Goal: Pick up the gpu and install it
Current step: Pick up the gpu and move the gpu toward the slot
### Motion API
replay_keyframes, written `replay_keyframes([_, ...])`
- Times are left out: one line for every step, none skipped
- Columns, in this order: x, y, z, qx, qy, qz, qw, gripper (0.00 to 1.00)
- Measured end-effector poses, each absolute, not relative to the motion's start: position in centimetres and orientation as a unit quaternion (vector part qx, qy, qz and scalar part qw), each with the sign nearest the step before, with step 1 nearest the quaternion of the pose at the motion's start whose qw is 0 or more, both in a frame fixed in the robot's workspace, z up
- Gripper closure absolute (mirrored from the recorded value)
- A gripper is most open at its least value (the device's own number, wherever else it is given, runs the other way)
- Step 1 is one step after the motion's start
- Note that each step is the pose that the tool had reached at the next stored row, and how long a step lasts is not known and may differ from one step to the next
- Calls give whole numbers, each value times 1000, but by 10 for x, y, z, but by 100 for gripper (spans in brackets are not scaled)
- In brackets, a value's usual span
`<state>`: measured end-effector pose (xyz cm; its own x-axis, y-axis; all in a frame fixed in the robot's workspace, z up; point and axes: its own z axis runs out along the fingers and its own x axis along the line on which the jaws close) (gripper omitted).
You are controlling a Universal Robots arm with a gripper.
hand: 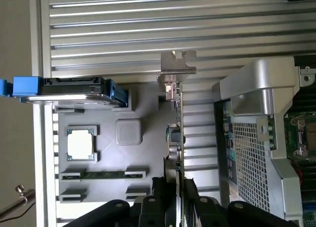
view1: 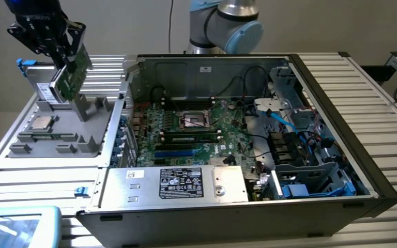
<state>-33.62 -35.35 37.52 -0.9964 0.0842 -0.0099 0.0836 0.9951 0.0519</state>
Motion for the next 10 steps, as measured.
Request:
replay_keyframes([-336, -353, 380, 42, 999, 25, 6, 73])
replay_keyframes([-336, -353, 384, 42, 999, 25, 6, 73])
replay_keyframes([-336, -353, 389, 42, 999, 25, 6, 73])
replay_keyframes([-336, -353, 393, 42, 999, 24, 6, 73])
replay_keyframes([-336, -353, 398, 42, 999, 24, 6, 73])
replay_keyframes([-336, -353, 403, 42, 999, 24, 6, 73])
replay_keyframes([-336, -353, 407, 42, 999, 23, 6, 73])
replay_keyframes([-336, -353, 412, 42, 999, 23, 6, 73])
replay_keyframes([-336, -353, 416, 42, 999, 22, 6, 73])
replay_keyframes([-336, -353, 421, 42, 999, 22, 6, 73])
